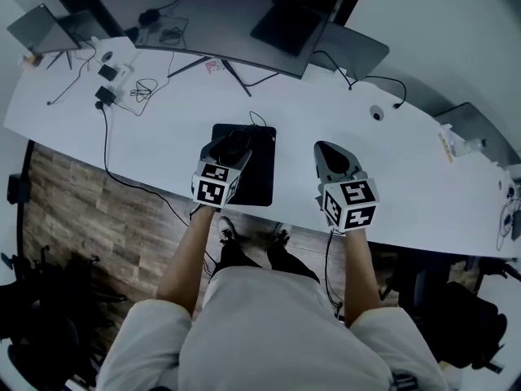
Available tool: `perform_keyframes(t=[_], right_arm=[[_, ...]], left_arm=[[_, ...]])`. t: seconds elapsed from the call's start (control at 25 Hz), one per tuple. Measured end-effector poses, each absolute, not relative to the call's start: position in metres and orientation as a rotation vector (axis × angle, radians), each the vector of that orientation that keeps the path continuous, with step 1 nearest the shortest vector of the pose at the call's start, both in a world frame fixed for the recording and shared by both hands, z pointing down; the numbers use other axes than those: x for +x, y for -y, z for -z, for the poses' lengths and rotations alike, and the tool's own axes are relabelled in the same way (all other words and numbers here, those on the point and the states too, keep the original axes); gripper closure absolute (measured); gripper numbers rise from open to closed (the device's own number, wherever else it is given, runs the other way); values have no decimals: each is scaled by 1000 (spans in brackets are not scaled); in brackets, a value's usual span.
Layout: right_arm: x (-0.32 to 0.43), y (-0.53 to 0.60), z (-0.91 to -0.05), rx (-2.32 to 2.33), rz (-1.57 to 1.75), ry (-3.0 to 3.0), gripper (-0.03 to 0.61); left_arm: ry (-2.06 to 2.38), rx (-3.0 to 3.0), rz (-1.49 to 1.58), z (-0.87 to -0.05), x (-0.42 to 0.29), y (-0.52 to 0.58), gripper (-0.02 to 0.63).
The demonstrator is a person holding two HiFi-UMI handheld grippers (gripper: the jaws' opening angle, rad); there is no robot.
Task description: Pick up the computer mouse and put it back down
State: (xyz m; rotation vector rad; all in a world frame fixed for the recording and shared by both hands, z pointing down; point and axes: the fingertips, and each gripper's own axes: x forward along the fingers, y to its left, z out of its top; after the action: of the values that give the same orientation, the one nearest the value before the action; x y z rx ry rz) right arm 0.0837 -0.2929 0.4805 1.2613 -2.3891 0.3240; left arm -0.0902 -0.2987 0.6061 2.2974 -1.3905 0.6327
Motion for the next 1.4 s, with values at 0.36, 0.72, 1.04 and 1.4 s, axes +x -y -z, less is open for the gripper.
perform_keyframes(t=[0.36, 0.72, 1.04, 1.4], right_arm=[[58, 294, -515, 1170, -351, 2365, 564], [48, 292, -551, 1140, -404, 2302, 563], [36, 298, -541, 1096, -350, 2311, 563], [22, 322, -456, 1141, -117, 2411, 563]], left_arm=[[1412, 2169, -718, -665, -121, 294, 328], [1359, 2099, -761, -717, -119, 284, 327], [1353, 2116, -746, -711, -120, 278, 318], [1597, 2277, -433, -557, -180, 309, 465]])
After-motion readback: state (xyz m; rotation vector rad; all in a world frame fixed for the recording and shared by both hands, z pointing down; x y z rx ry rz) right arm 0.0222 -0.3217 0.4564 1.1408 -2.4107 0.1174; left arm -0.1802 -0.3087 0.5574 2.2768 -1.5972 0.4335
